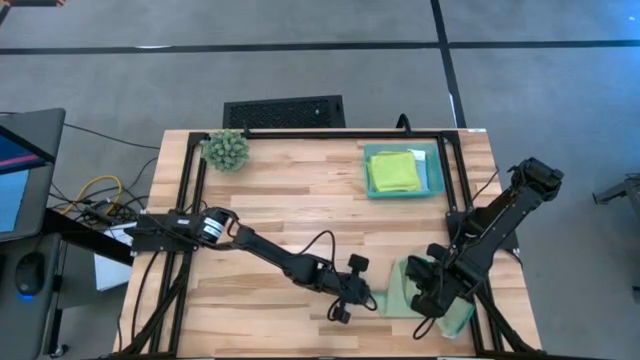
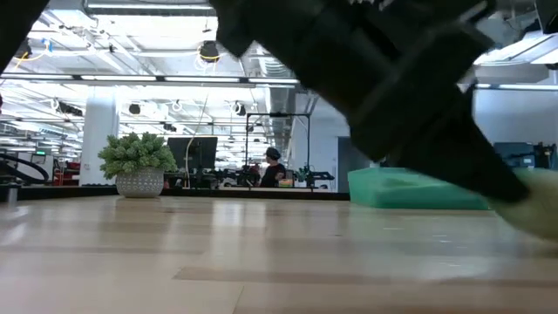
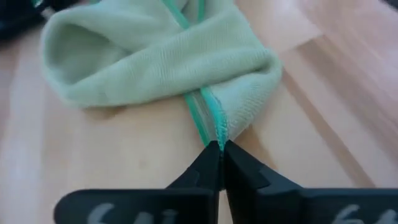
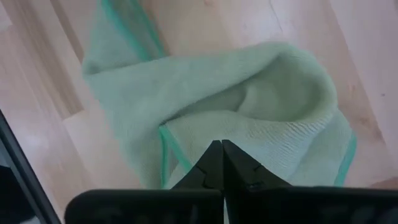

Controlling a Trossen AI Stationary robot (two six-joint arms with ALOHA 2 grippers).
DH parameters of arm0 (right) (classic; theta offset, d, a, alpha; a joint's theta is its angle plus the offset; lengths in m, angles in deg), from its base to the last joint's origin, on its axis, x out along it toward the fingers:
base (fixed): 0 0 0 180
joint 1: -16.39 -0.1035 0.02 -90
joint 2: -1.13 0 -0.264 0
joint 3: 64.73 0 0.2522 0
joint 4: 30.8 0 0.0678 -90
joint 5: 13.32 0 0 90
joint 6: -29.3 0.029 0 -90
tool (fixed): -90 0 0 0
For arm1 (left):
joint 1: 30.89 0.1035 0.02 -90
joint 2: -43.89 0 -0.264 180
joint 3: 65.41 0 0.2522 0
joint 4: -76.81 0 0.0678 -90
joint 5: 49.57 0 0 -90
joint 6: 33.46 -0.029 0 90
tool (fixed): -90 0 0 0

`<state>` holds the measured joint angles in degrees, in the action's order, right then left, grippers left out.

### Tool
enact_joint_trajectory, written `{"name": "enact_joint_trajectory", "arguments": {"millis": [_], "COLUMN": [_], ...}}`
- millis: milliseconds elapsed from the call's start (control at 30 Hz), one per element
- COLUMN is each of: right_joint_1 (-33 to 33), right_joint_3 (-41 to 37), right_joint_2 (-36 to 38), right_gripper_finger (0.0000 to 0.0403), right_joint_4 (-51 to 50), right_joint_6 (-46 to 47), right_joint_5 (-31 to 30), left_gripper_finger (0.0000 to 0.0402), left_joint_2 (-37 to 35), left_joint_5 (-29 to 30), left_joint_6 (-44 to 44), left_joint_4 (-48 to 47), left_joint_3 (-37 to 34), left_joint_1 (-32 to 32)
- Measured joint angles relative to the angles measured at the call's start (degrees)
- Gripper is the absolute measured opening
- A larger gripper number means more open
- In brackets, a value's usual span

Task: Fold microfiber towels
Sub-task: Fold the light green microfiber cloth

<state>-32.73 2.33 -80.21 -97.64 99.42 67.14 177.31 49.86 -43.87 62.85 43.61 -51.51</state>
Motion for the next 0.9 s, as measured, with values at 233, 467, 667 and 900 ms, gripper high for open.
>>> {"name": "enact_joint_trajectory", "arguments": {"millis": [233, 467, 667, 900], "right_joint_1": [-2.76, -5.44, -4.84, -3.9], "right_joint_3": [0.0, 0.0, -0.02, -0.02], "right_joint_2": [2.22, 6.47, 6.42, 4.08], "right_gripper_finger": [0.0014, 0.0014, 0.0021, 0.0037], "right_joint_4": [-0.97, 0.77, 7.35, 16.03], "right_joint_6": [-5.22, -11.2, -22.64, -30.91], "right_joint_5": [-10.35, -26.91, -28.82, -29.57], "left_gripper_finger": [0.0001, 0.0, 0.0, 0.0], "left_joint_2": [-6.99, -14.29, -17.32, -19.07], "left_joint_5": [9.22, 17.96, 17.94, 18.11], "left_joint_6": [4.18, 15.77, 28.06, 42.12], "left_joint_4": [-20.34, -35.17, -35.36, -35.09], "left_joint_3": [0.37, -4.11, -12.46, -17.92], "left_joint_1": [-0.48, -1.06, -3.86, -9.61]}}
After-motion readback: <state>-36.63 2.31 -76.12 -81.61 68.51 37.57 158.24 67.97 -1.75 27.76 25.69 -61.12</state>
